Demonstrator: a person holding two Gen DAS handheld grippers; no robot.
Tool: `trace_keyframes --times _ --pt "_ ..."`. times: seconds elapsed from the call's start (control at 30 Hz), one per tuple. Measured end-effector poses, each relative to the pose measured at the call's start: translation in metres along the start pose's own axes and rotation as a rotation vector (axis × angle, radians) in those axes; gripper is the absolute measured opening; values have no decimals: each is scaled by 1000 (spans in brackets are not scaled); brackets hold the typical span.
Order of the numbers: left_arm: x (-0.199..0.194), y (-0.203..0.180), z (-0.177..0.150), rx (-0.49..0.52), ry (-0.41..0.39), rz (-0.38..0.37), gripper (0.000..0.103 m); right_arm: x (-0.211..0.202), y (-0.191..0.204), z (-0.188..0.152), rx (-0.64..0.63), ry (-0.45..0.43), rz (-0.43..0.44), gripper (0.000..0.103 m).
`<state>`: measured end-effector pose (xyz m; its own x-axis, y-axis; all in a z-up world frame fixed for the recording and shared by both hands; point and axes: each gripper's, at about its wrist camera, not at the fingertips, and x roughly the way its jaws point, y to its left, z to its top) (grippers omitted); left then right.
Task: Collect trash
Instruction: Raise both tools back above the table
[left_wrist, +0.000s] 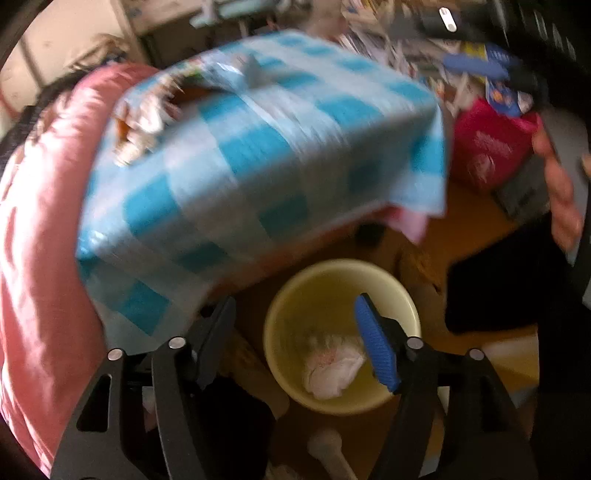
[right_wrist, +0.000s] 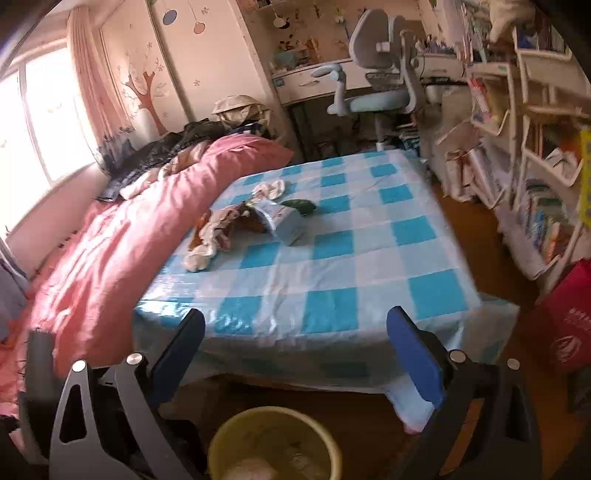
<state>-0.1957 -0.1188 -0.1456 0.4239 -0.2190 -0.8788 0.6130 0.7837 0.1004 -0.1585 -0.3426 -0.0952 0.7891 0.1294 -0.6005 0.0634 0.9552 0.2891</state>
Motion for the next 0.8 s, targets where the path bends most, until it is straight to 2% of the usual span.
trace_keyframes --times 0.2,0.37,0.5,0.6,0.7,0.8 --pt "-35 34 16 -165 -237 141 85 -3 5 1 -43 -26 -47 95" --pt "-57 67 35 -306 -375 215 89 -10 23 17 -126 -95 -48 95" --pt "-70 98 57 -411 -475 260 92 -18 43 43 -248 -215 -19 95" --pt "-70 119 76 -460 -510 302 93 -16 46 60 -292 -285 0 95" --pt "-64 137 94 -494 -522 323 93 6 40 78 -280 -202 48 95" --pt "-55 150 110 -513 -517 326 93 30 32 85 -245 -152 41 95"
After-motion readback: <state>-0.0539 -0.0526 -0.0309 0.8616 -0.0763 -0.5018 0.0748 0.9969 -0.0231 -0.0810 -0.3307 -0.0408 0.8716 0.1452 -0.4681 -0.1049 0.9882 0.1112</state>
